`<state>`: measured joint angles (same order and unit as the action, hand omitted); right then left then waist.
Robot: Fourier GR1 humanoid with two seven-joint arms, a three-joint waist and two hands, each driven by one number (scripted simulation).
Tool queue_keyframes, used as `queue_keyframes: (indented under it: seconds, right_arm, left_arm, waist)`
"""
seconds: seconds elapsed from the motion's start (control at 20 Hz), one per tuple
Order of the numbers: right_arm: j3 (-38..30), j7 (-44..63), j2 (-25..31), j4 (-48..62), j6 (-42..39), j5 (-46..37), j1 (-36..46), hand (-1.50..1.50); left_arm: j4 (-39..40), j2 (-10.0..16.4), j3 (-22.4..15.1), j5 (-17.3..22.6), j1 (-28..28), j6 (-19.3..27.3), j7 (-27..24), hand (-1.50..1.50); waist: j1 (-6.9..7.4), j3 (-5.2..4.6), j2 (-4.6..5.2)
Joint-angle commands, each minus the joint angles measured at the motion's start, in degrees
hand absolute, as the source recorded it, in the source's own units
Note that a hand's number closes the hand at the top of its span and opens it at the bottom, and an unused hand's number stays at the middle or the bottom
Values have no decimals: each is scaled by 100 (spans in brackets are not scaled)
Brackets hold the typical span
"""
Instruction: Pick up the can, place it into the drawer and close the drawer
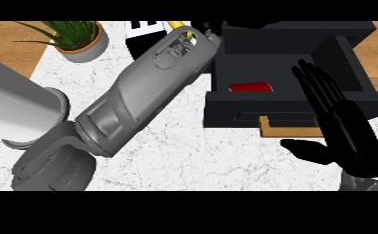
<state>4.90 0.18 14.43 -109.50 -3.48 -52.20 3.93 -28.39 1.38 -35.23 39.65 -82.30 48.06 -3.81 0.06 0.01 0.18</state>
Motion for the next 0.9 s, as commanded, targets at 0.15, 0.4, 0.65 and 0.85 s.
queue_keyframes:
  seconds: [0.15,0.4,0.65,0.85]
  right_arm:
    - [-64,-393,-218,1311,977,-536,223,-150]
    - [-105,-390,-630,2587,1672,-829,816,-150]
    - [-273,-472,-723,3784,2243,-1195,1353,-150]
    - [-552,-570,-604,4460,2488,-1262,1777,-150]
  left_arm:
    - [-813,514,-40,-314,333,78,604,-150]
    - [-1343,1130,-136,-521,576,-68,1049,-150]
    - [-1974,1415,-146,-612,790,-25,1370,-150]
    - [-2425,1749,-182,-651,1055,-176,1541,-150]
  waist:
    - [84,2,-43]
    - [155,2,-46]
    - [244,4,-32]
    - [333,5,-22]
